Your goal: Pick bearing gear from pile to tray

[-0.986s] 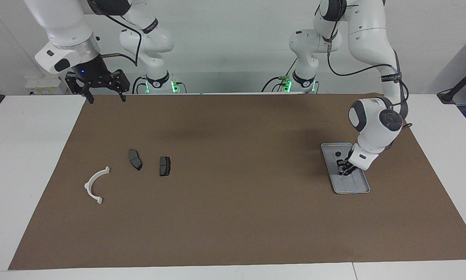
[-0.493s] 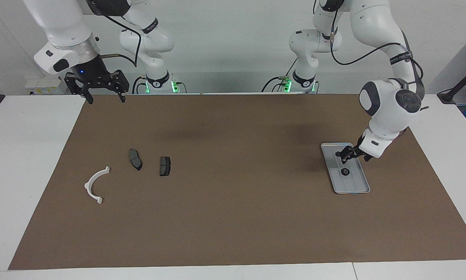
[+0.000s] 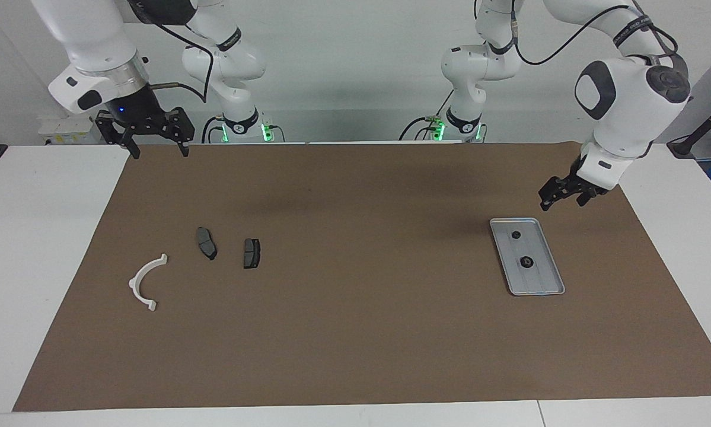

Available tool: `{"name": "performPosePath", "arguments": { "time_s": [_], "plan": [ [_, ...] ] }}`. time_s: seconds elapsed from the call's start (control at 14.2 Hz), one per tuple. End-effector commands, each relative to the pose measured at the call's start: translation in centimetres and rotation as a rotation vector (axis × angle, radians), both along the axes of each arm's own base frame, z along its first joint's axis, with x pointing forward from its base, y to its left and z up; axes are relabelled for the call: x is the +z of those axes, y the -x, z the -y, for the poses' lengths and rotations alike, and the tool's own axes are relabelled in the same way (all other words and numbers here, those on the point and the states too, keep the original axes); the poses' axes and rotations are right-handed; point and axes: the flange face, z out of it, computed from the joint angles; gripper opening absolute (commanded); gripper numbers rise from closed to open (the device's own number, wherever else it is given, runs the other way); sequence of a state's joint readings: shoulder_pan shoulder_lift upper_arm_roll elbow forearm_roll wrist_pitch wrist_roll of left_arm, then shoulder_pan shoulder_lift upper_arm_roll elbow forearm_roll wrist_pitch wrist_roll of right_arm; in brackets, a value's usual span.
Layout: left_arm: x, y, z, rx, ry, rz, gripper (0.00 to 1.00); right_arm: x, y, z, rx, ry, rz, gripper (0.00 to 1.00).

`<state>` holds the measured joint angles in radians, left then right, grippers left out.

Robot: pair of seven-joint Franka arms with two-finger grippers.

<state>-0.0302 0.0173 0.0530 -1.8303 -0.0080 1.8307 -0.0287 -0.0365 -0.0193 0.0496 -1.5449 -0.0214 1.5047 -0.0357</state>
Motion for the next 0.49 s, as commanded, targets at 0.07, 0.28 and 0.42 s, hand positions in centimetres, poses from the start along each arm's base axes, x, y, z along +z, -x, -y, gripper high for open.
{"name": "performPosePath", "arguments": {
  "time_s": [0.07,0.28,0.42],
  "plan": [
    [2.5,1.8,-0.3,-0.003,0.010,0.014,1.00,-0.1,0.3,-0.1,-0.016,-0.015,0.013,1.00],
    [2.7,1.9,-0.3,0.000,0.007,0.019,1.00,-0.1,0.3,-0.1,-0.016,-0.015,0.012,1.00],
    [3.1,1.6,-1.2,0.011,-0.002,0.021,1.00,-0.2,0.3,-0.1,-0.016,-0.015,0.010,1.00]
  ]
}}
